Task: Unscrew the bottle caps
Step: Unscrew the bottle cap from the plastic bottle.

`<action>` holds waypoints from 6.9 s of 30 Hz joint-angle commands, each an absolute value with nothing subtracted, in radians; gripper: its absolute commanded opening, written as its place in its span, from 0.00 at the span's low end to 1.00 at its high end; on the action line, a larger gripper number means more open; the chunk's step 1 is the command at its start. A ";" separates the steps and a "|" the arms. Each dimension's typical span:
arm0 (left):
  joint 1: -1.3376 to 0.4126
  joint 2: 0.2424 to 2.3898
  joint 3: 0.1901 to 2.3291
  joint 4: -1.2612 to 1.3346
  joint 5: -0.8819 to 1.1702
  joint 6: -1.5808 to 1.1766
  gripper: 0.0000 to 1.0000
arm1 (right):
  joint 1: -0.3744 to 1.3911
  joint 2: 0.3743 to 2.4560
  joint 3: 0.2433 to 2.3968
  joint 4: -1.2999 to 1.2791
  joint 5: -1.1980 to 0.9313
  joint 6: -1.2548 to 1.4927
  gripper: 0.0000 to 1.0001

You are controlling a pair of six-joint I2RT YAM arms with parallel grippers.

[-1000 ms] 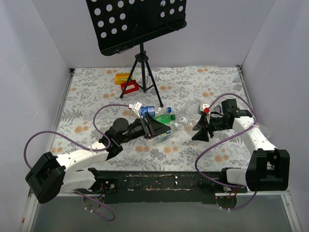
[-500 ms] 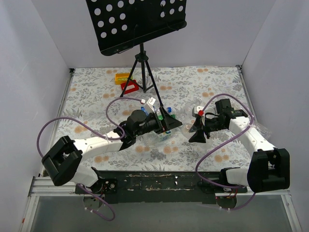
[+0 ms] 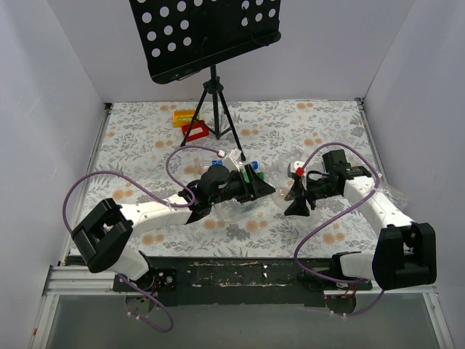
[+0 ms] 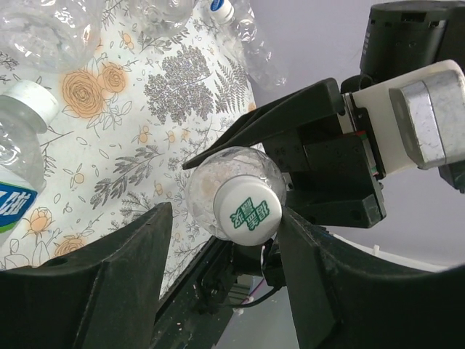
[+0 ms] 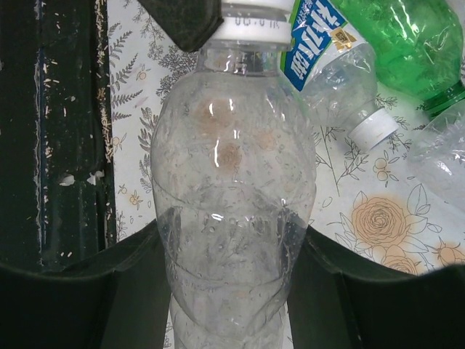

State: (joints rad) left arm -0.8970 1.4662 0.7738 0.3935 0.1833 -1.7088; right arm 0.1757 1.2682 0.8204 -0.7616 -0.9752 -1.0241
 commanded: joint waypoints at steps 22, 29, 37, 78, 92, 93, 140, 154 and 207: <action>-0.900 1.425 0.862 0.315 0.181 -1.664 0.20 | 0.189 1.246 0.811 -0.736 -0.966 -1.020 0.12; -0.900 1.420 0.906 0.103 0.077 -1.926 0.00 | 0.207 1.194 0.772 -0.605 -0.899 -0.908 0.11; -0.925 1.462 0.989 -0.136 0.014 -2.342 0.00 | 0.225 1.146 0.716 -0.402 -0.756 -0.723 0.08; -0.923 0.925 0.586 0.268 0.492 -0.904 0.98 | 0.319 1.298 0.818 -0.905 -1.068 -1.279 0.08; -0.923 1.175 0.586 0.448 0.578 -0.761 0.84 | 0.330 1.315 0.818 -0.907 -1.057 -1.284 0.08; -0.923 1.183 0.584 0.448 0.571 -0.753 0.83 | 0.330 1.318 0.818 -0.908 -1.055 -1.284 0.08; -0.940 1.264 0.770 -0.008 -0.018 -2.002 0.00 | 0.336 1.285 0.773 -0.723 -0.950 -1.072 0.06; -0.939 1.020 0.631 0.090 0.061 -1.499 0.98 | 0.336 1.310 0.788 -0.755 -0.959 -1.095 0.06; -0.936 1.269 0.598 0.497 0.534 -0.753 0.53 | 0.342 1.308 0.808 -0.957 -1.032 -1.344 0.06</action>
